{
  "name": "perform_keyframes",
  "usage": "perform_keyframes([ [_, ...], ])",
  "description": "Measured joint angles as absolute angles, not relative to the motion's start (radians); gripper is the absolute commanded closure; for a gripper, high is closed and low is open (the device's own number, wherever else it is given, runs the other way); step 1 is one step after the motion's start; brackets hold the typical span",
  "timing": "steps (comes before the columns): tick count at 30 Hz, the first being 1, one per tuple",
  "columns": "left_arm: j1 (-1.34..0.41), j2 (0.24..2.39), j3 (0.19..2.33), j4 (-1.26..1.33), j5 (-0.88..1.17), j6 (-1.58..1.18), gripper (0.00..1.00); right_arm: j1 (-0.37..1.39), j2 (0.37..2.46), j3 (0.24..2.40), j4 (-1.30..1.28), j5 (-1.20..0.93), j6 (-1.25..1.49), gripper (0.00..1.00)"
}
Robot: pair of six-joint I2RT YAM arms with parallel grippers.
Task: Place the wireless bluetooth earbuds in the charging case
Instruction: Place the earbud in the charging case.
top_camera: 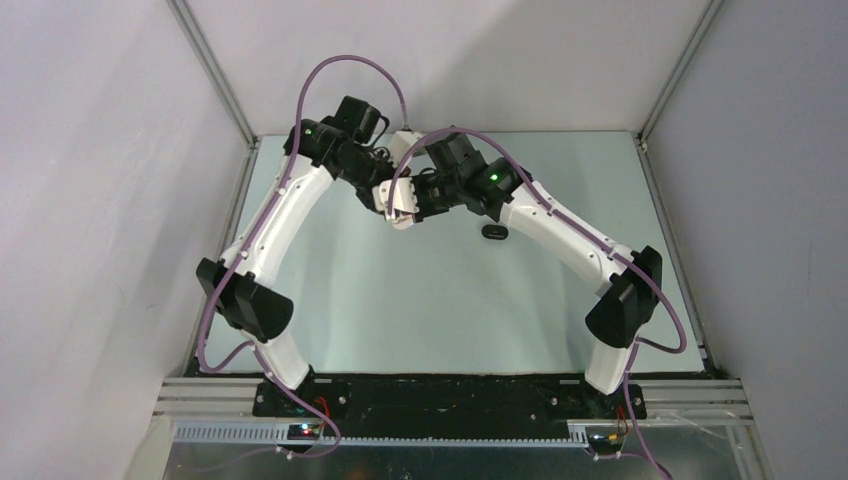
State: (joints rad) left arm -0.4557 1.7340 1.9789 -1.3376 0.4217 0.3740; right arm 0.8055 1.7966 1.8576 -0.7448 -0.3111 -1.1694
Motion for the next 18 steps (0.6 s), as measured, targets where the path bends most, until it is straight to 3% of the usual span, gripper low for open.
perform_keyframes([
  [18, -0.427, 1.738, 1.979, -1.337, 0.495, 0.376, 0.74, 0.806, 1.797, 1.858, -0.73, -0.305, -1.125, 1.0],
])
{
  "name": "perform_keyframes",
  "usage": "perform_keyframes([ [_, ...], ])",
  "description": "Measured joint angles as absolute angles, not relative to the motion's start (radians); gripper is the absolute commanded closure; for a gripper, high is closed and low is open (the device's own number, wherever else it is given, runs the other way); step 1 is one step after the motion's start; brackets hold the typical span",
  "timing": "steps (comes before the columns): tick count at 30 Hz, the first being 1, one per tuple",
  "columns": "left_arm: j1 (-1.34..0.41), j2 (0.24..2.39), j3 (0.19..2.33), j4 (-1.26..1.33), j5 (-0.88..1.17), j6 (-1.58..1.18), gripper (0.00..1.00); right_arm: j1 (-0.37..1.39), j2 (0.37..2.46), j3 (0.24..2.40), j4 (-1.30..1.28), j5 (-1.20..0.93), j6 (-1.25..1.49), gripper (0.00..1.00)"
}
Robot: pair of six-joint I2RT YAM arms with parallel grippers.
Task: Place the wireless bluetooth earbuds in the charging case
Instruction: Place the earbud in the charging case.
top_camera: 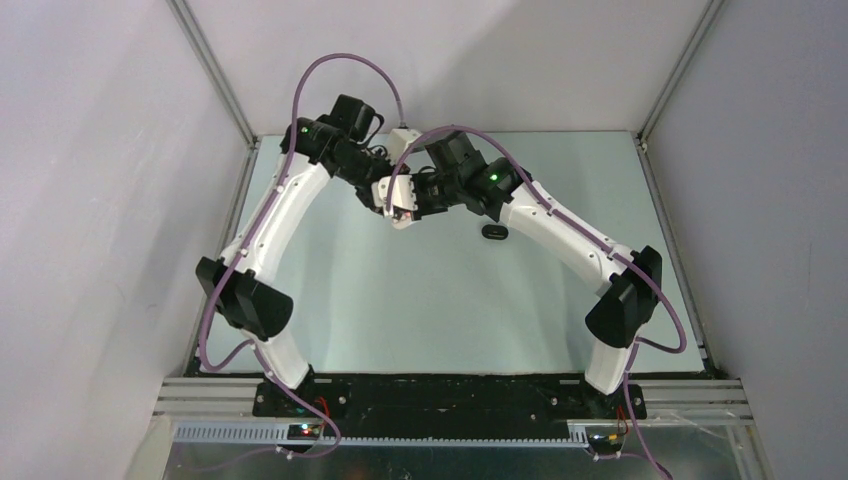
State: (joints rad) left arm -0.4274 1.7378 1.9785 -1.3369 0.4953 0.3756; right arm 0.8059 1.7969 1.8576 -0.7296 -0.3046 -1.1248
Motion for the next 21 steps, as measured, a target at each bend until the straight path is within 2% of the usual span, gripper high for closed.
perform_keyframes([
  [7, -0.396, 1.743, 1.991, -1.349, 0.544, 0.374, 0.63, 0.805, 1.797, 1.858, -0.725, -0.298, -1.125, 1.0],
  [14, -0.294, 1.724, 2.119, -1.329, 0.574, 0.372, 0.51, 0.797, 1.797, 1.848, -0.723, -0.293, -1.109, 1.0],
  [21, -0.189, 1.67, 2.037, -1.316, 0.587, 0.365, 0.49, 0.728, 1.793, 1.676, -0.714, -0.305, -1.013, 1.0],
])
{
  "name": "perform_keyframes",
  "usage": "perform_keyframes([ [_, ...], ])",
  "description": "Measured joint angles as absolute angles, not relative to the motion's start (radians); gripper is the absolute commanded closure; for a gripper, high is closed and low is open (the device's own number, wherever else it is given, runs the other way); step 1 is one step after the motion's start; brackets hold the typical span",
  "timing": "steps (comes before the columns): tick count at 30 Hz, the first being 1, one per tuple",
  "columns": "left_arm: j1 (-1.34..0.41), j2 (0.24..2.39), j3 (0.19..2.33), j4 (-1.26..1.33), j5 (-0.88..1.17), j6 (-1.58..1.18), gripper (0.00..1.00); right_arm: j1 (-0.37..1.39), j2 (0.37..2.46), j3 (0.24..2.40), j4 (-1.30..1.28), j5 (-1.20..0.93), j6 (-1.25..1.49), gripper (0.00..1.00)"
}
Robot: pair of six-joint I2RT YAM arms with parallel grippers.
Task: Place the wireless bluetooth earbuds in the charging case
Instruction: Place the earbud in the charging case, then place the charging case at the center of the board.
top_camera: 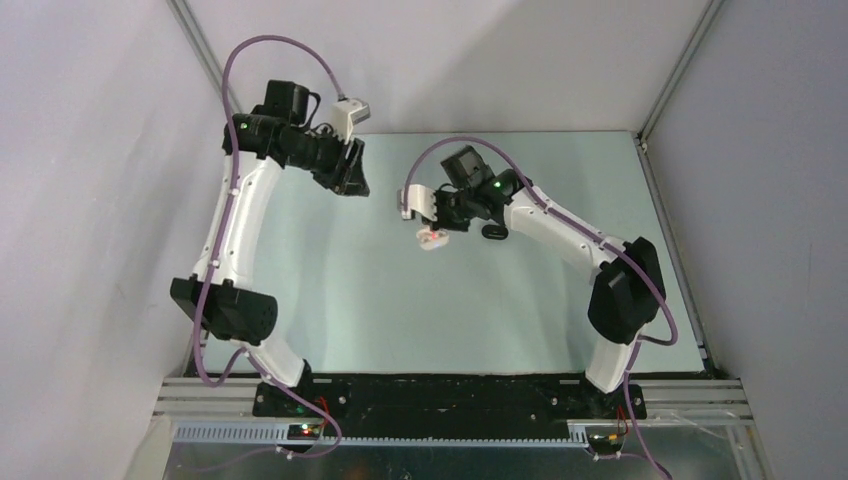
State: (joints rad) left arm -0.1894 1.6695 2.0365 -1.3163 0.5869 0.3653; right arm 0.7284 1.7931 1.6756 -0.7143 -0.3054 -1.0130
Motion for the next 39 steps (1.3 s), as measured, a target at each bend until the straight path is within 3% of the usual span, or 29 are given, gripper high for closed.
perform_keyframes([
  [11, -0.108, 1.684, 1.837, -1.295, 0.607, 0.363, 0.48, 0.61, 1.922, 1.457, -0.707, -0.332, -0.784, 0.98],
  [13, -0.105, 1.685, 1.809, -1.292, 0.614, 0.363, 0.48, 0.606, 1.963, 1.456, -0.703, -0.335, -0.759, 0.83],
  [14, -0.104, 1.686, 1.797, -1.291, 0.616, 0.363, 0.48, 0.603, 1.987, 1.457, -0.699, -0.341, -0.749, 0.71],
  [16, -0.104, 1.686, 1.779, -1.288, 0.618, 0.363, 0.48, 0.599, 2.014, 1.462, -0.702, -0.345, -0.735, 0.61],
  [23, -0.099, 1.687, 1.766, -1.281, 0.613, 0.364, 0.47, 0.544, 2.062, 1.642, -0.803, -0.376, -0.727, 0.52],
  [25, -0.097, 1.687, 1.766, -1.28, 0.612, 0.365, 0.47, 0.506, 2.033, 1.672, -0.811, -0.411, -0.739, 0.45],
  [29, -0.096, 1.687, 1.766, -1.278, 0.613, 0.365, 0.46, 0.439, 1.917, 1.633, -0.834, -0.504, -0.791, 0.29],
  [32, -0.096, 1.687, 1.766, -1.273, 0.613, 0.365, 0.46, 0.442, 1.85, 1.553, -0.842, -0.565, -0.852, 0.04],
  [39, -0.096, 1.687, 1.766, -1.271, 0.616, 0.365, 0.46, 0.553, 1.911, 1.486, -0.878, -0.609, -1.045, 0.01],
])
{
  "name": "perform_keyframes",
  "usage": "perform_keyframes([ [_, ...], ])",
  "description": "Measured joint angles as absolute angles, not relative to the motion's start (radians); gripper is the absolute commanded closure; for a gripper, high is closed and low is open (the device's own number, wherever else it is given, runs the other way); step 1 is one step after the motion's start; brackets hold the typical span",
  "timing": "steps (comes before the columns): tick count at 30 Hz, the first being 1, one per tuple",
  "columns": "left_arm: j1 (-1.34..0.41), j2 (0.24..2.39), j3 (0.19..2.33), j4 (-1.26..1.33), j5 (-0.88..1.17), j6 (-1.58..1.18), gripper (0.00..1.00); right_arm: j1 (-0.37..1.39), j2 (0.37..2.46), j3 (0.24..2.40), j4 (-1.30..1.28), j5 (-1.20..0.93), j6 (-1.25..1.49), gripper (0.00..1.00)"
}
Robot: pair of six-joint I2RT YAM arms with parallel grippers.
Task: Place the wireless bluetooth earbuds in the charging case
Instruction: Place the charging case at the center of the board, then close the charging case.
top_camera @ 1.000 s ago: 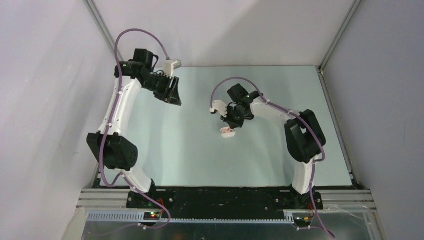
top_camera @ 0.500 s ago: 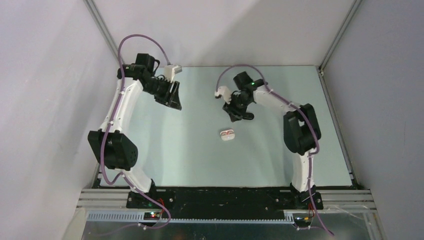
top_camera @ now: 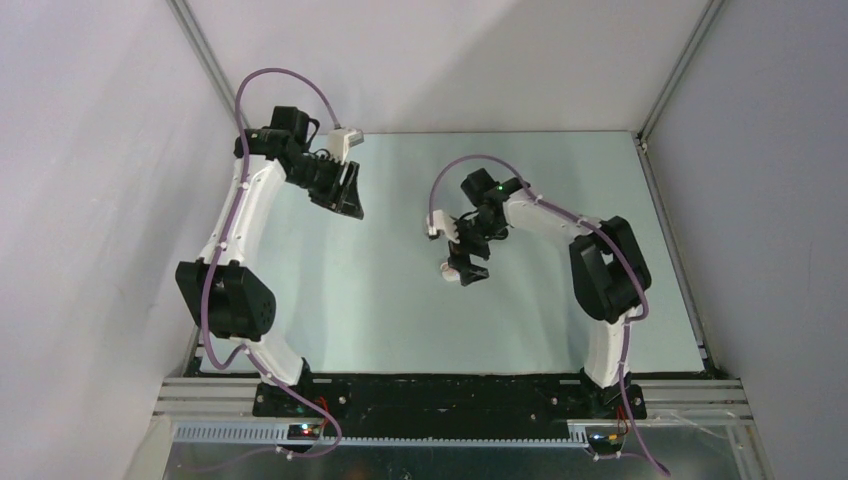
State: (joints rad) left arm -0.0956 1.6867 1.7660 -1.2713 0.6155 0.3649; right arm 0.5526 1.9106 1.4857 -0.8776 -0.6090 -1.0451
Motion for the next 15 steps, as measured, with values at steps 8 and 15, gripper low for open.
perform_keyframes([
  [8, -0.096, 1.668, 1.717, -1.262, 0.618, 0.365, 0.46, 0.615, 2.015, 1.505, -0.854, -0.57, -1.156, 0.01],
  [15, -0.096, 1.644, 1.689, -1.261, 0.63, 0.366, 0.46, 0.627, 2.072, 1.52, -0.813, -0.504, -1.192, 0.26],
])
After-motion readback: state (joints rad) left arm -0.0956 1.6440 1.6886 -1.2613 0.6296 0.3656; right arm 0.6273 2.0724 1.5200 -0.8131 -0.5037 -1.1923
